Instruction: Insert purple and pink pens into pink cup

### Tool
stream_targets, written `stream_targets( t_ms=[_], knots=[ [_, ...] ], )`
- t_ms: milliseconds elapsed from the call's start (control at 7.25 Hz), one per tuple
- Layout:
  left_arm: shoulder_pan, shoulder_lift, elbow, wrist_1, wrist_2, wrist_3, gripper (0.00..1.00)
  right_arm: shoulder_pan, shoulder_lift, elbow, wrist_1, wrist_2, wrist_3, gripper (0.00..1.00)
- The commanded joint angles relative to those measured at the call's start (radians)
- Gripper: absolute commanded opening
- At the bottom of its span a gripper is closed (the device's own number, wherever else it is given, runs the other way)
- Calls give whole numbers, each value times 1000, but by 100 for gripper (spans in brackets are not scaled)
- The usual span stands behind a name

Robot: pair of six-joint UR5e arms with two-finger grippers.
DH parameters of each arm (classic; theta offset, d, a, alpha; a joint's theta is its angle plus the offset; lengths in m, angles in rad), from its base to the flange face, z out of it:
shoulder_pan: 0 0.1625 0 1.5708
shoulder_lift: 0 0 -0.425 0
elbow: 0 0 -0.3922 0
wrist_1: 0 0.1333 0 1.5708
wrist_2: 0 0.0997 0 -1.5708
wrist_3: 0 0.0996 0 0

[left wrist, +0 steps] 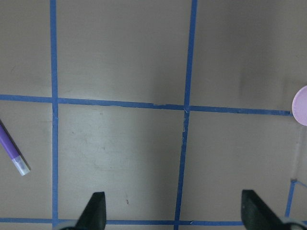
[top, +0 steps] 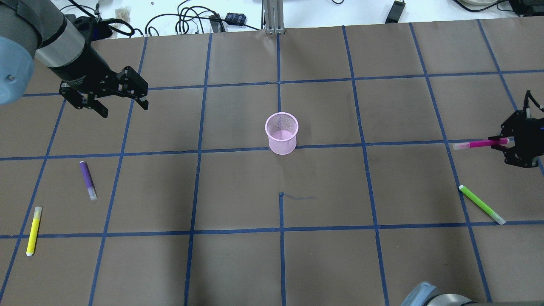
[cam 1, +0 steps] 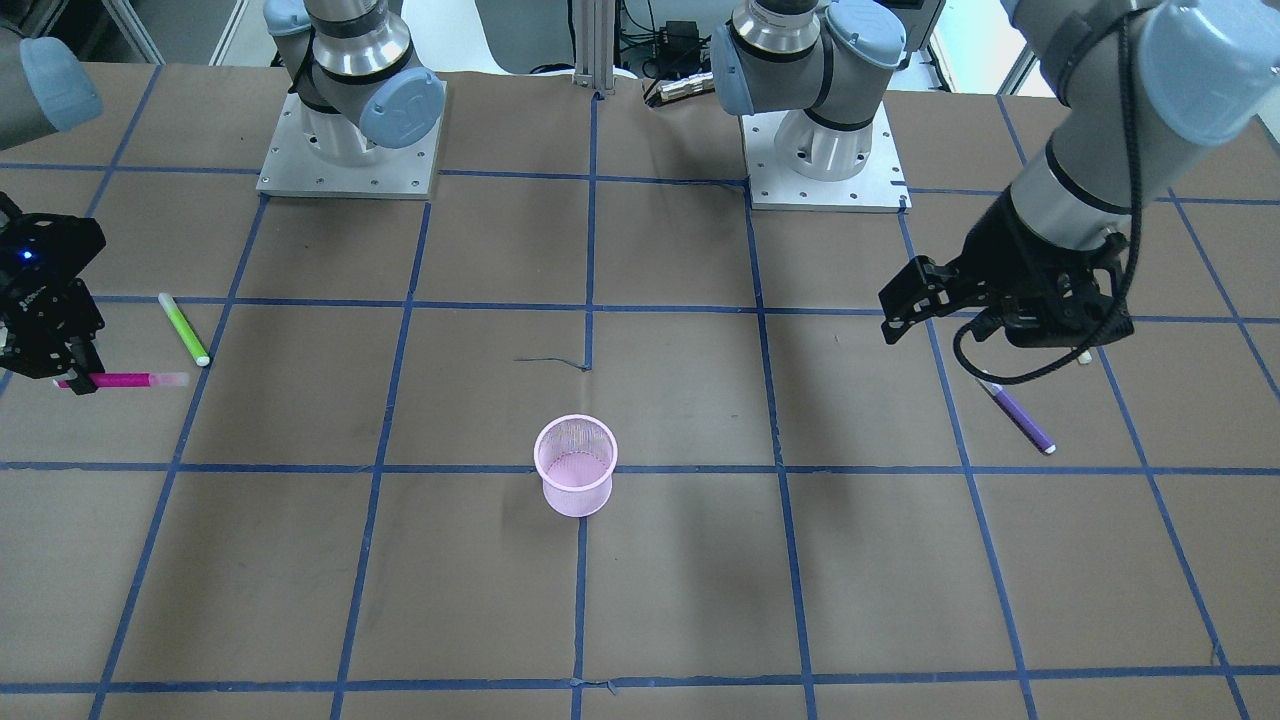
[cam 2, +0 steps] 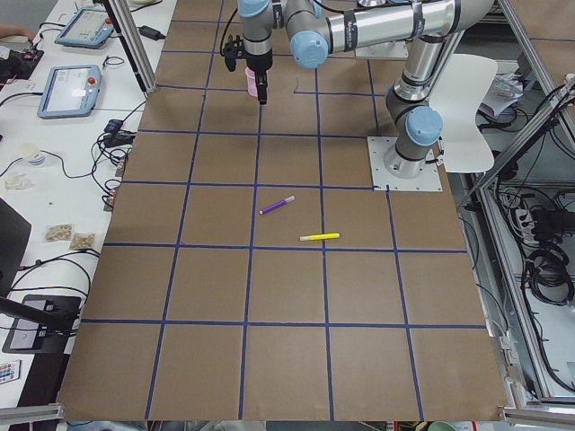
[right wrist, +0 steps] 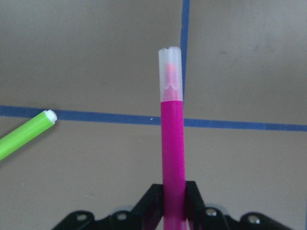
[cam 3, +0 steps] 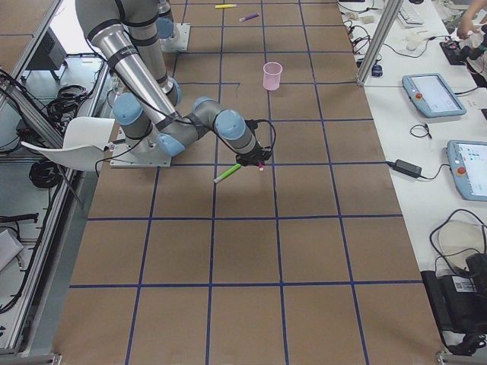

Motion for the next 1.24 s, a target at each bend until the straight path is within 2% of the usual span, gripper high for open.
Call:
stream_targets(
  t_ms=[0, 276, 414, 552, 828, 966, 1103],
  knots=[
    [109, -39, -2, 3, -9, 18, 100, 257, -44, -28, -107, -75, 241, 5],
    [173, -73, -4, 18, -1, 86, 100, 536, -37, -165, -77, -232, 469, 5],
    [199, -99, -17, 44, 0, 91, 100, 656, -11, -257, -9, -310, 608, 5],
    [227, -134, -39, 109, 0, 92, 100, 748, 32, -348, 39, -396, 755, 6],
    [294, -197, -74, 197, 2, 94, 100, 916, 135, -477, 102, -584, 912, 4],
    [302, -226, -83, 296, 76, 95, 100, 997, 182, -500, 111, -689, 1036, 3],
    [309, -242, -109, 338, 150, 88, 100, 1083, 230, -504, 119, -810, 1060, 3]
  ],
)
